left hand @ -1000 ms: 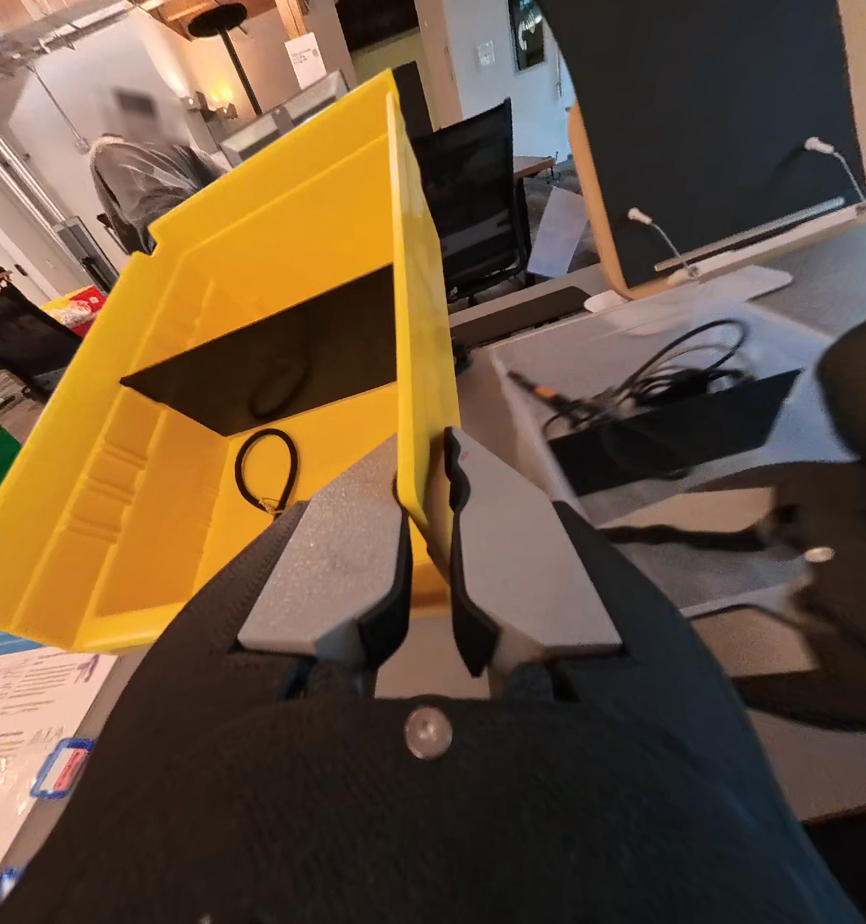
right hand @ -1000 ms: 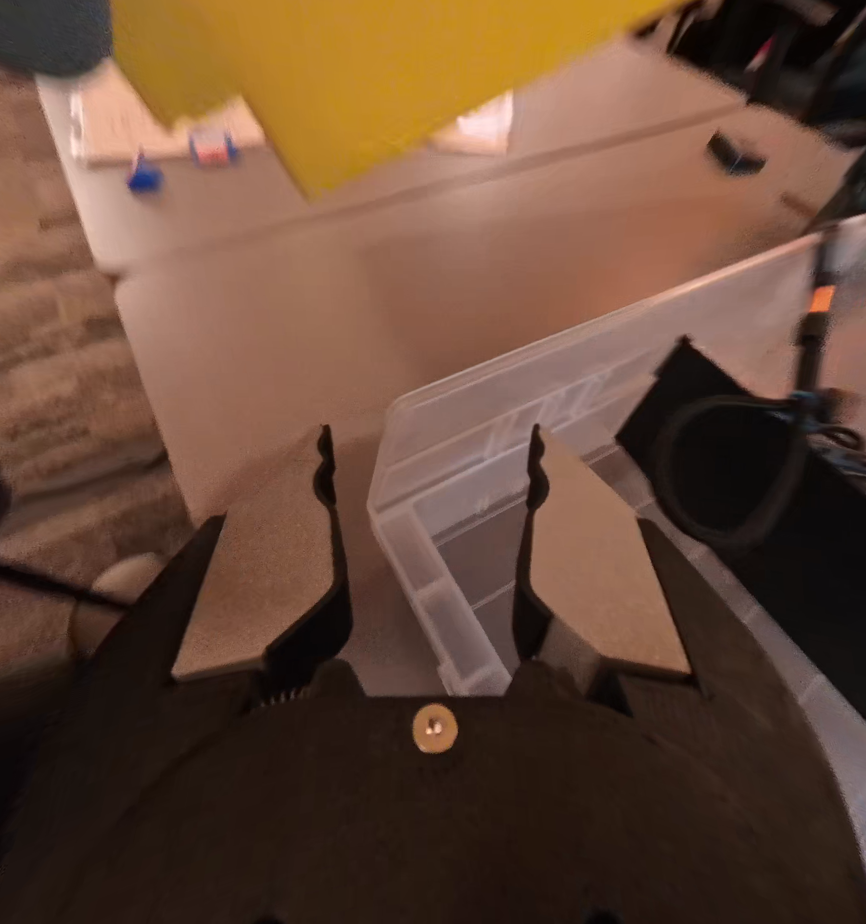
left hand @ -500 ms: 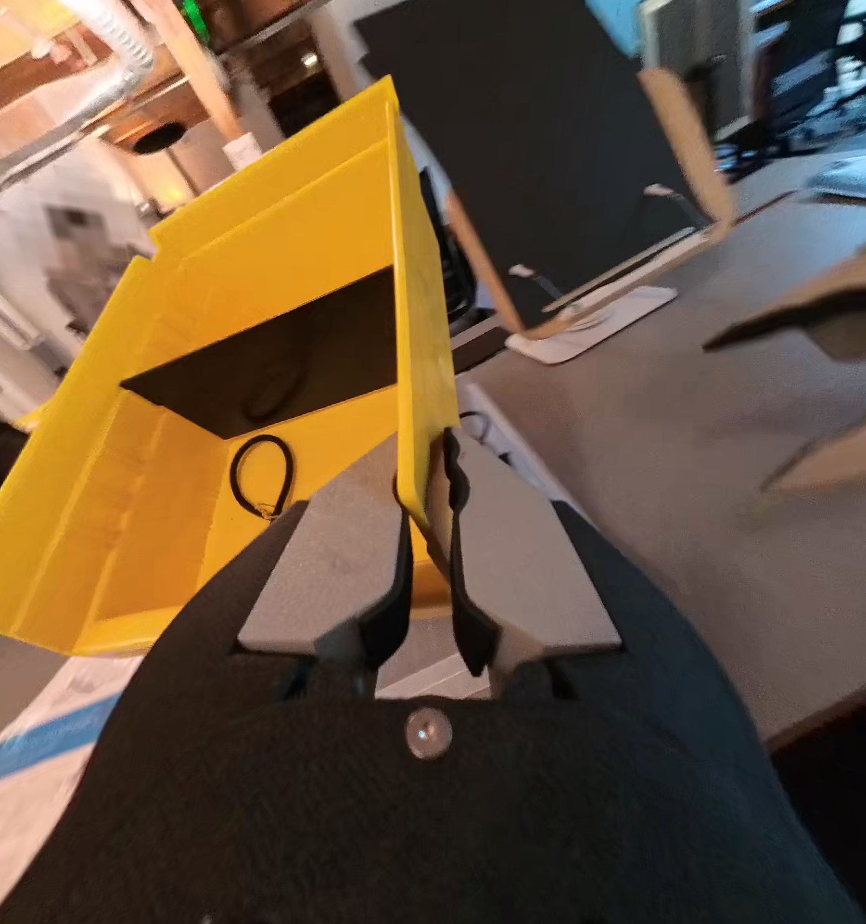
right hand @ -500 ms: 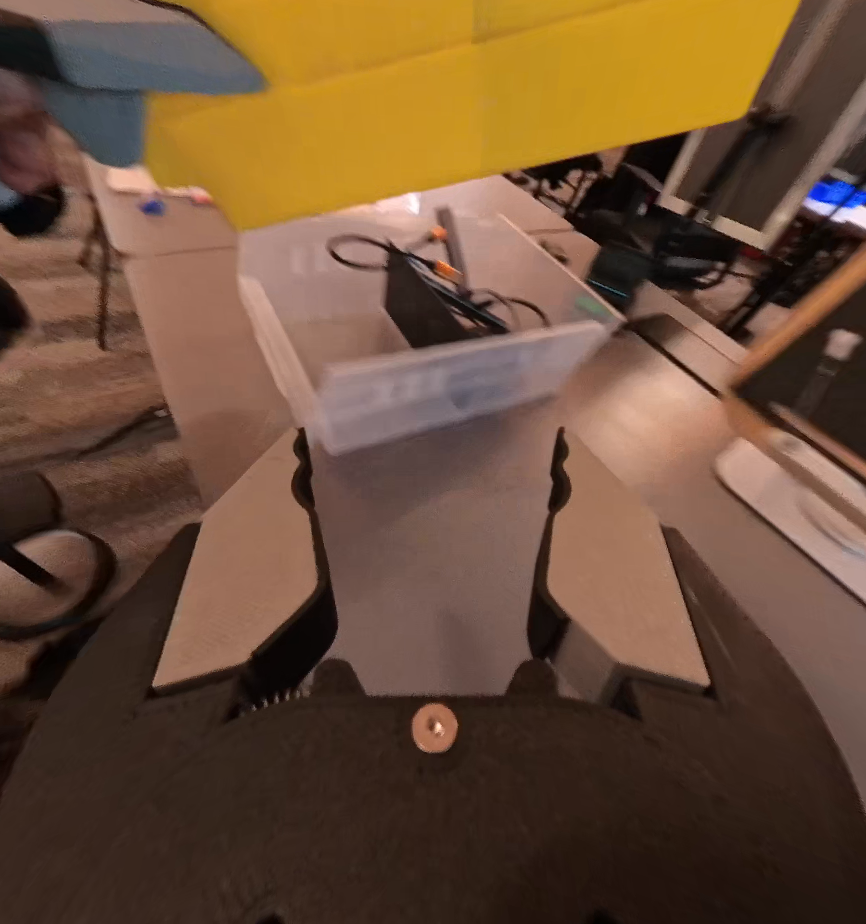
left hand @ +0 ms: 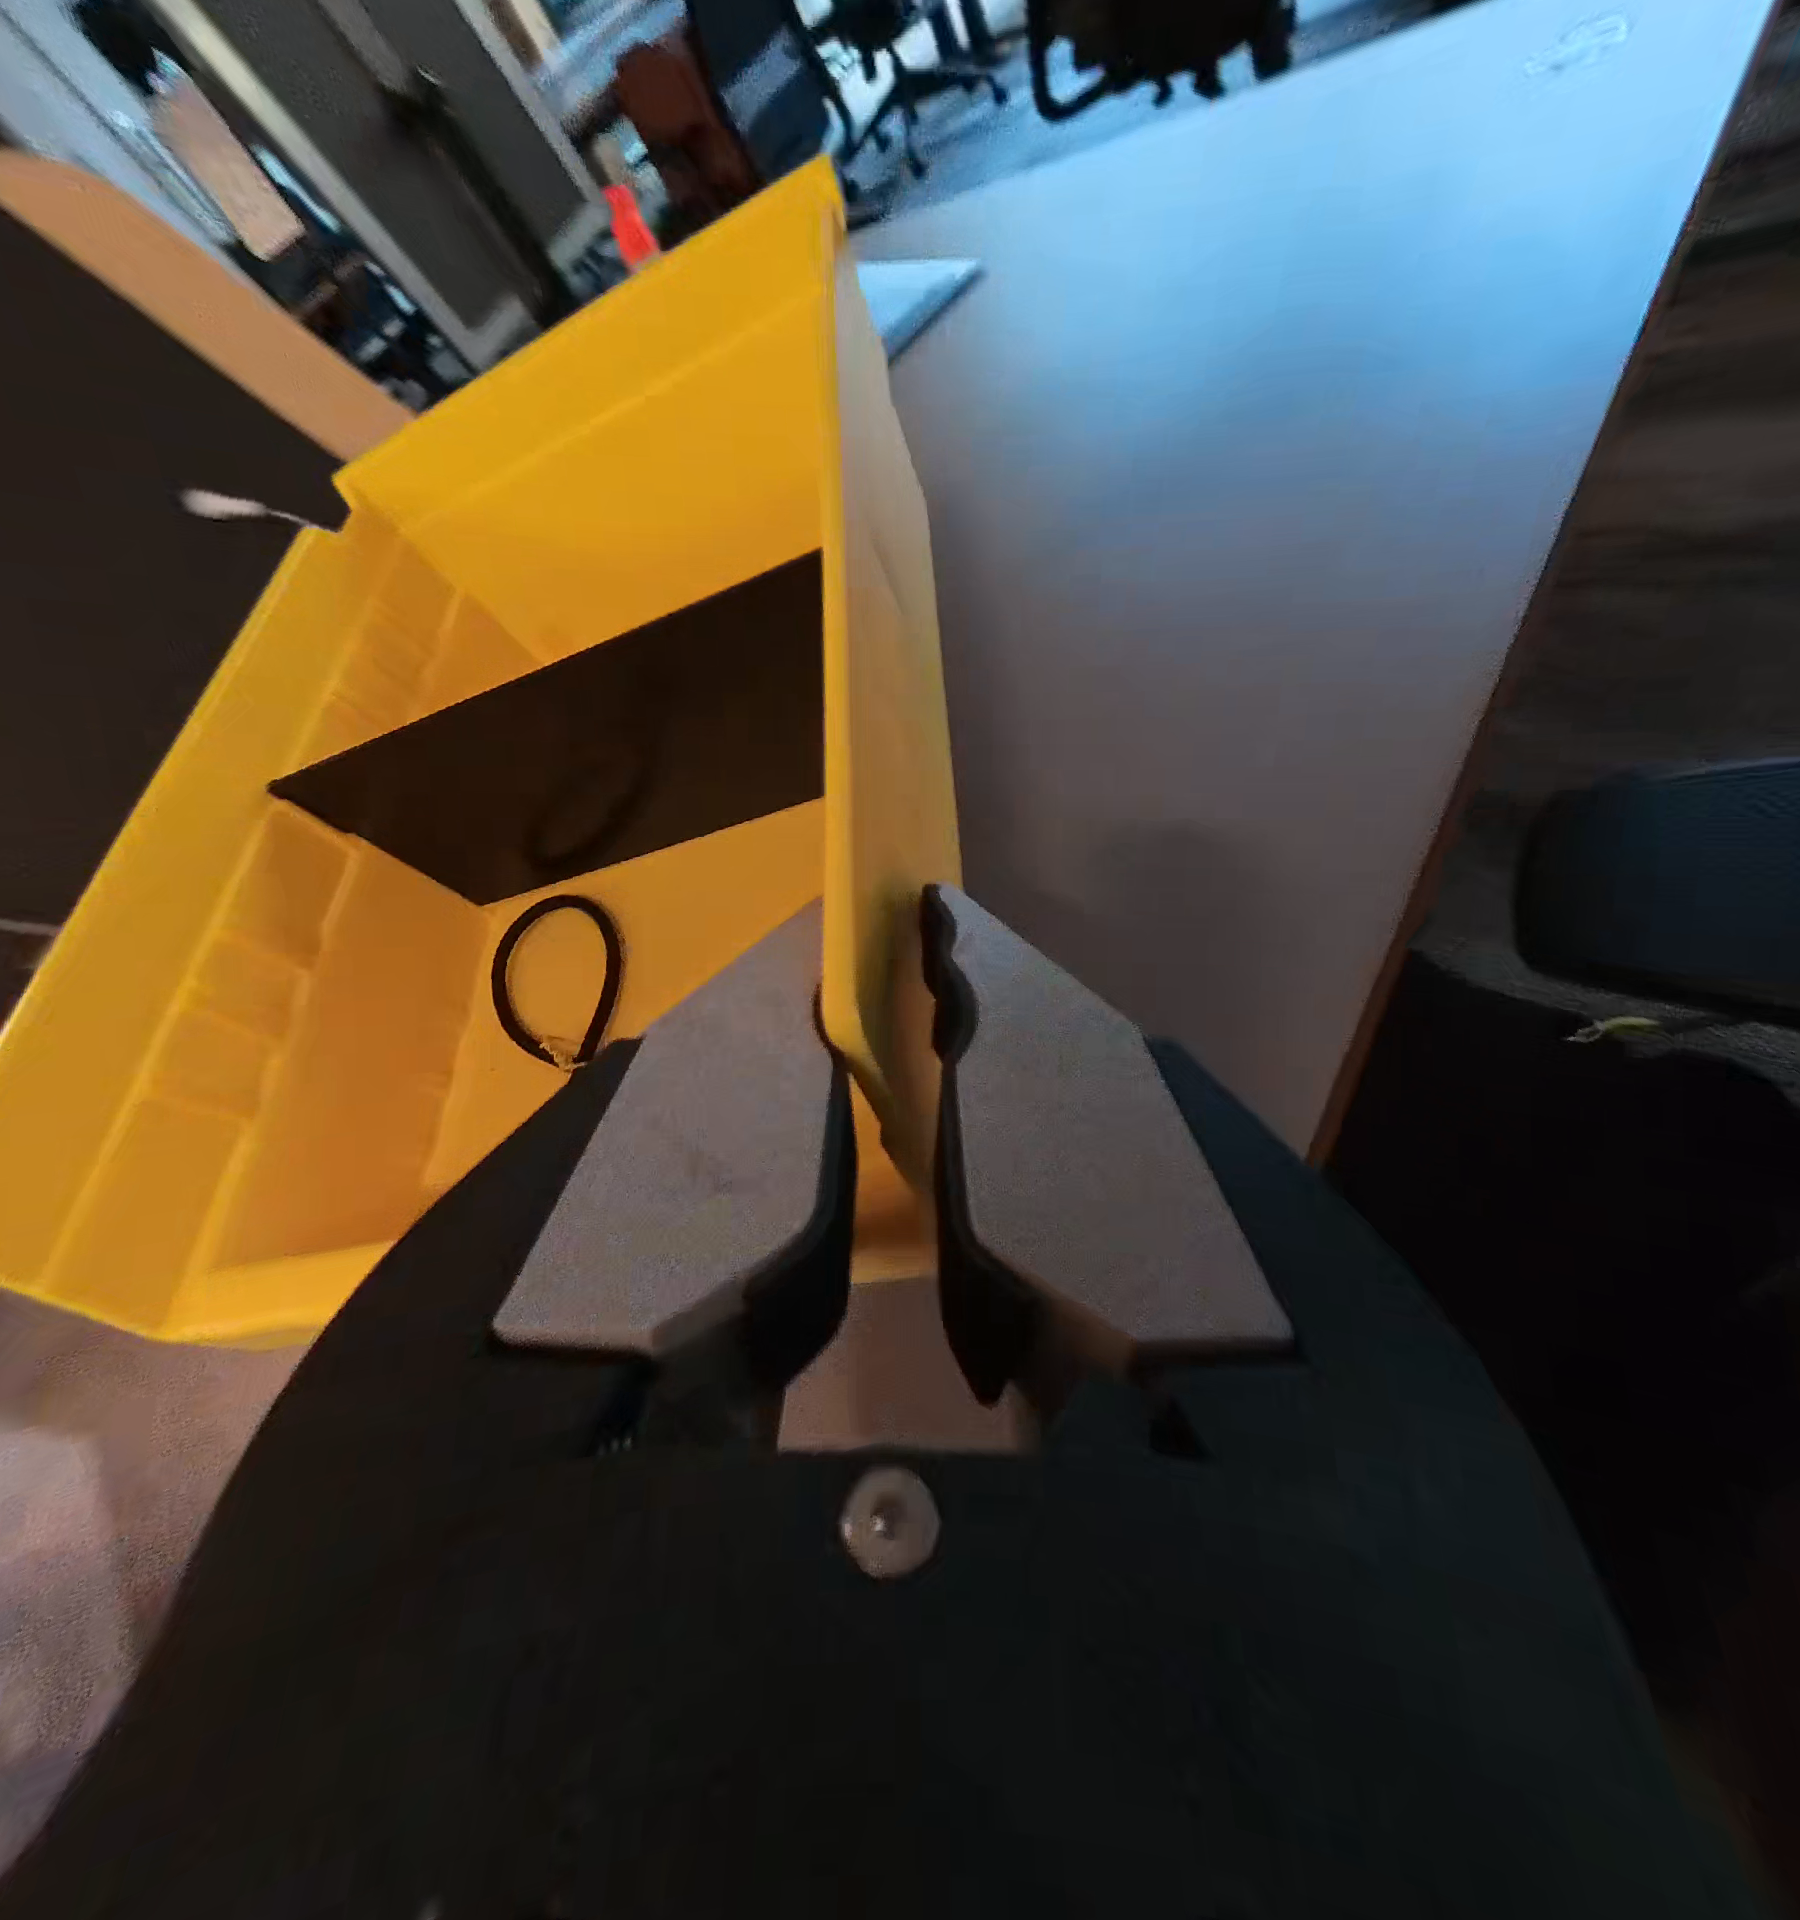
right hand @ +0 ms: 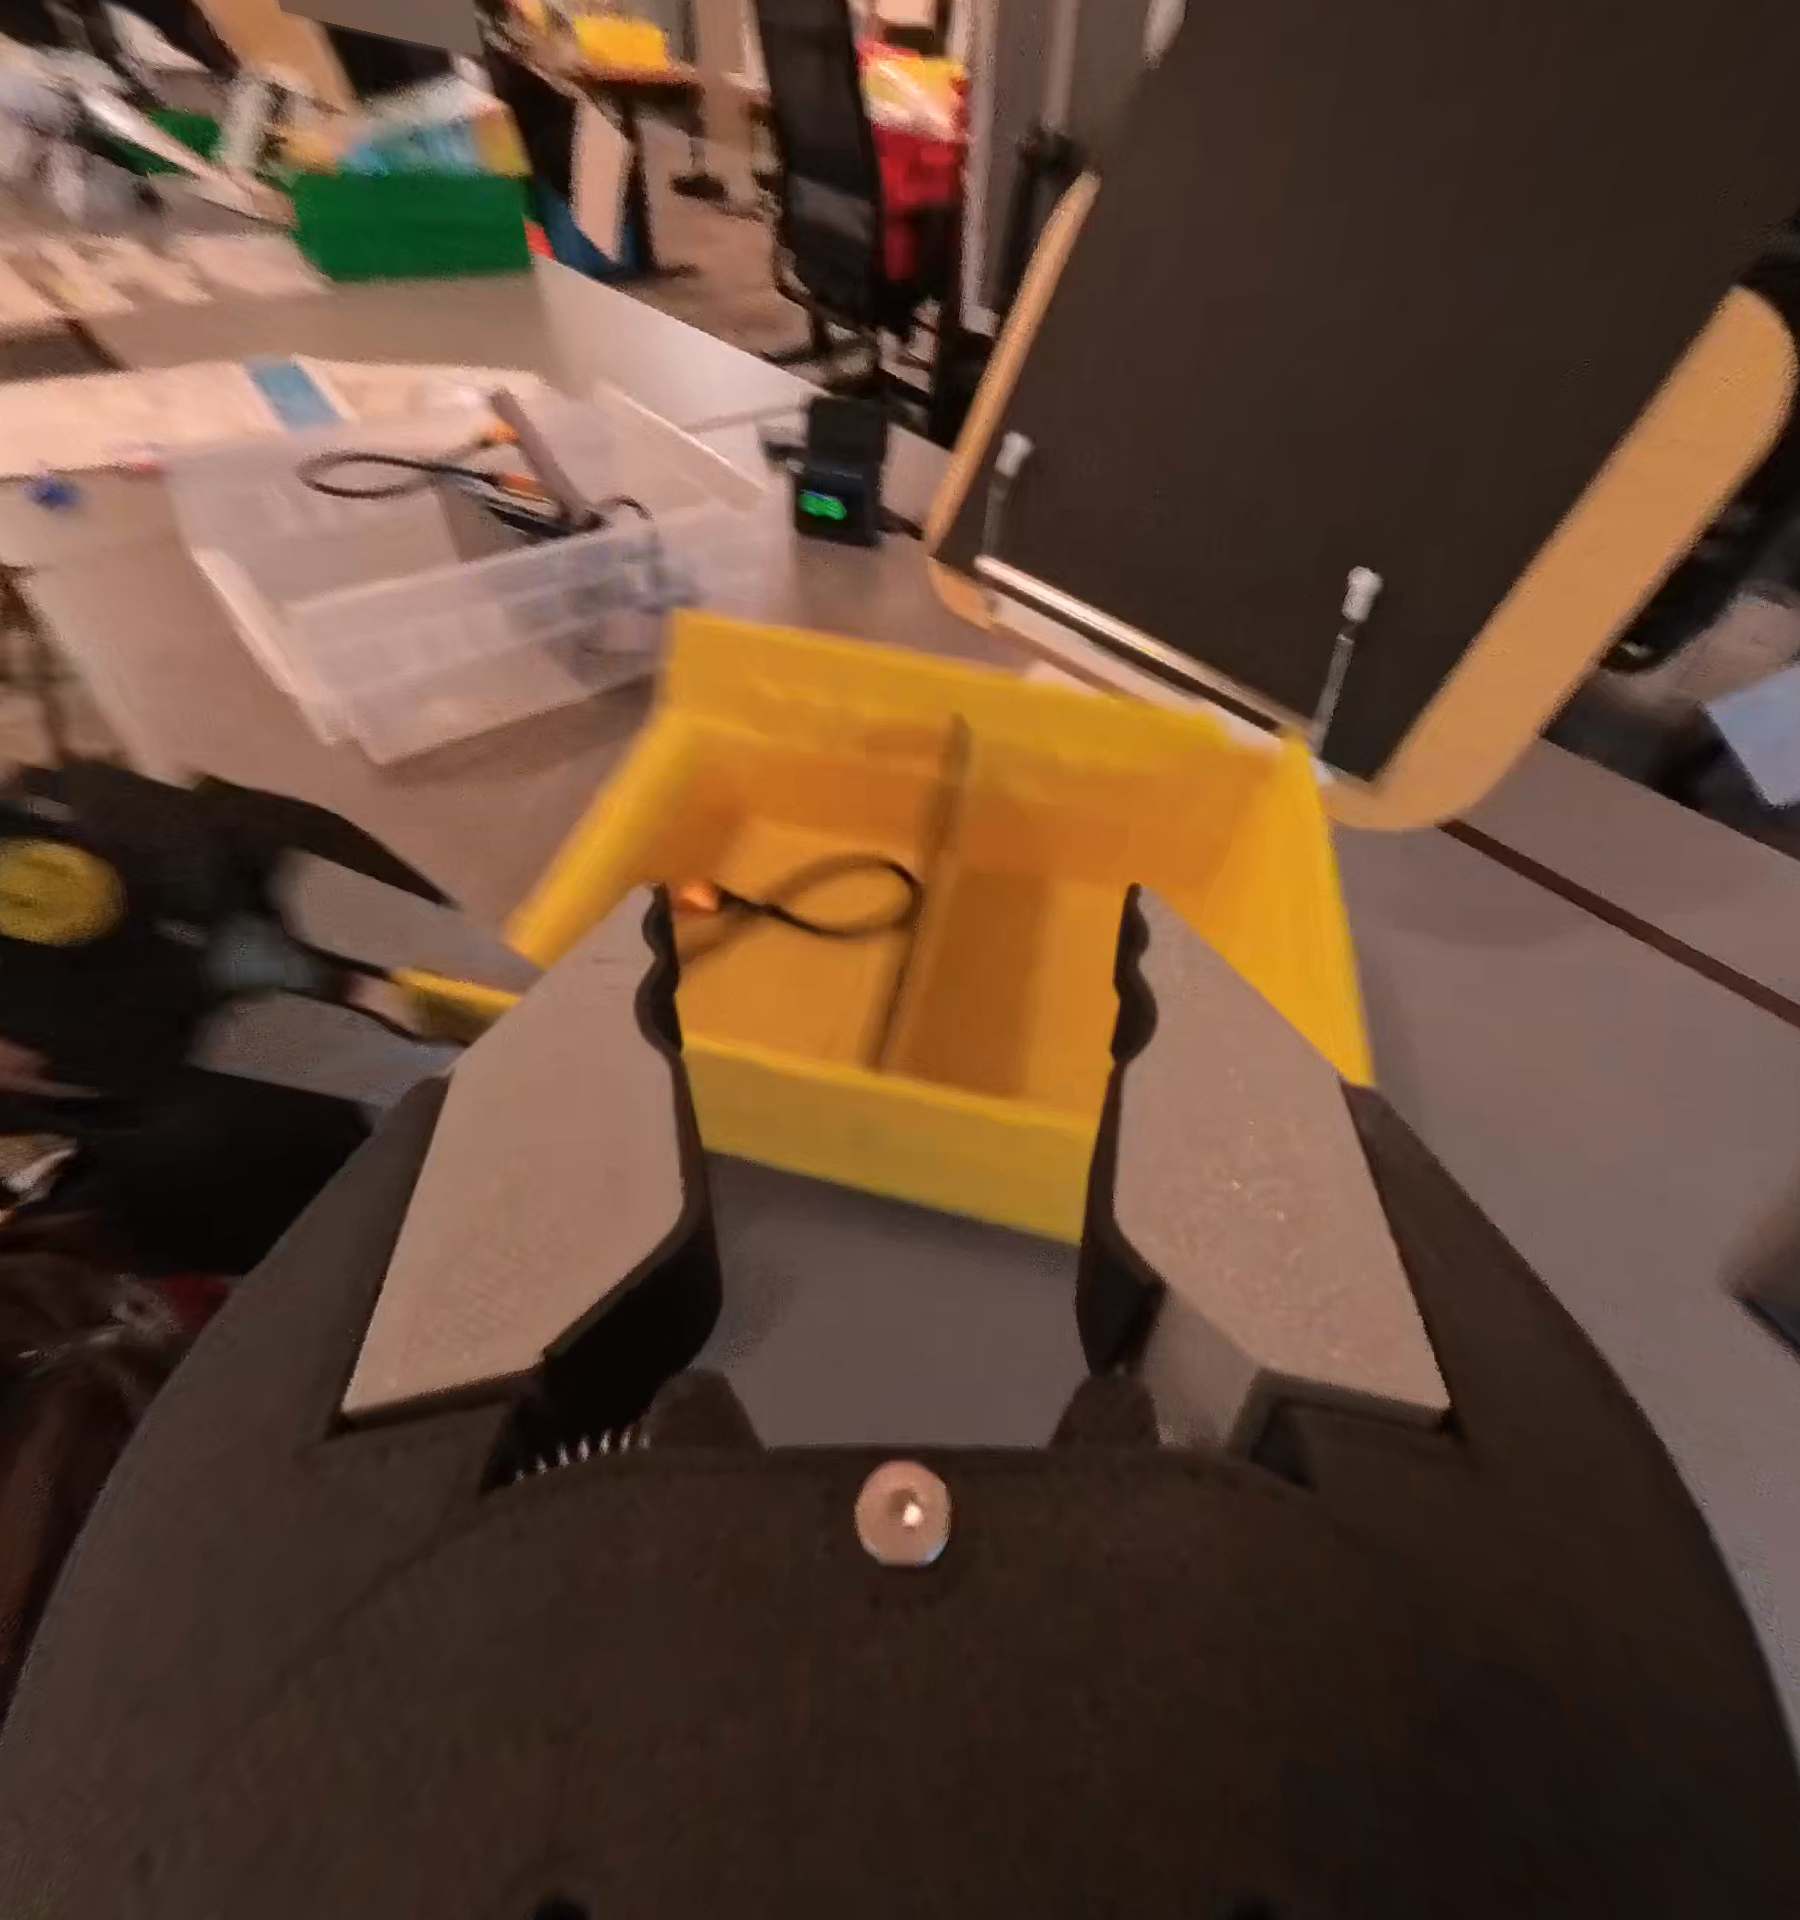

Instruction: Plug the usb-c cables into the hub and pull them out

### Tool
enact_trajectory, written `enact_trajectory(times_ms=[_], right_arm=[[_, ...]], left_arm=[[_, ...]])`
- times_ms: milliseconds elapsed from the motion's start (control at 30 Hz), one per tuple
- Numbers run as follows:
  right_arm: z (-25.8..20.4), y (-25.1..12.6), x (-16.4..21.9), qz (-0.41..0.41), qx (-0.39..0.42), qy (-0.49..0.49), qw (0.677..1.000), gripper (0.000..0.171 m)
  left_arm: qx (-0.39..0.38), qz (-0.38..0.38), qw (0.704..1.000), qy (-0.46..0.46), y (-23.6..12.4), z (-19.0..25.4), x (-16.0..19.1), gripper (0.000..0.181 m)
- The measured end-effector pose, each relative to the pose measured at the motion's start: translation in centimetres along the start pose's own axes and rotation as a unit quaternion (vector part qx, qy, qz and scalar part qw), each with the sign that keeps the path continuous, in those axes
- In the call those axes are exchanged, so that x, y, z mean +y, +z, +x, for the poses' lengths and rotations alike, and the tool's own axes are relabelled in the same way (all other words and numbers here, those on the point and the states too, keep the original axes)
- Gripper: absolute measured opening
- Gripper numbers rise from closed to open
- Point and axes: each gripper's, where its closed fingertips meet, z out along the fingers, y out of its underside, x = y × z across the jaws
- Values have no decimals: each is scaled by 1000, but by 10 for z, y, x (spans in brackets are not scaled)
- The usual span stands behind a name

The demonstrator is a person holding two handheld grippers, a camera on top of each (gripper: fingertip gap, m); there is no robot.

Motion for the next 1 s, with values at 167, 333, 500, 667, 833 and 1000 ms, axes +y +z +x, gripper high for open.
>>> enact_trajectory(times_ms=[167,333,500,667,833,1000], right_arm=[[-43,25,6,-25,-62,-12,998,81],[-99,65,55,-119,-97,-82,985,81],[-98,80,94,-178,-16,-183,967,46],[-47,43,118,-245,36,-159,956,52],[35,-15,132,-263,152,-57,951,68],[-1,-5,102,-155,96,-13,983,84]], left_arm=[[5,-1,1000,-15,54,30,-4,9],[34,-18,998,-51,26,35,-6,47],[5,-39,993,-112,-31,-8,55,59],[-101,-70,978,-171,-97,-89,119,65],[-161,-45,963,-209,-144,-144,141,43],[-170,-31,958,-229,-139,-164,139,56]])
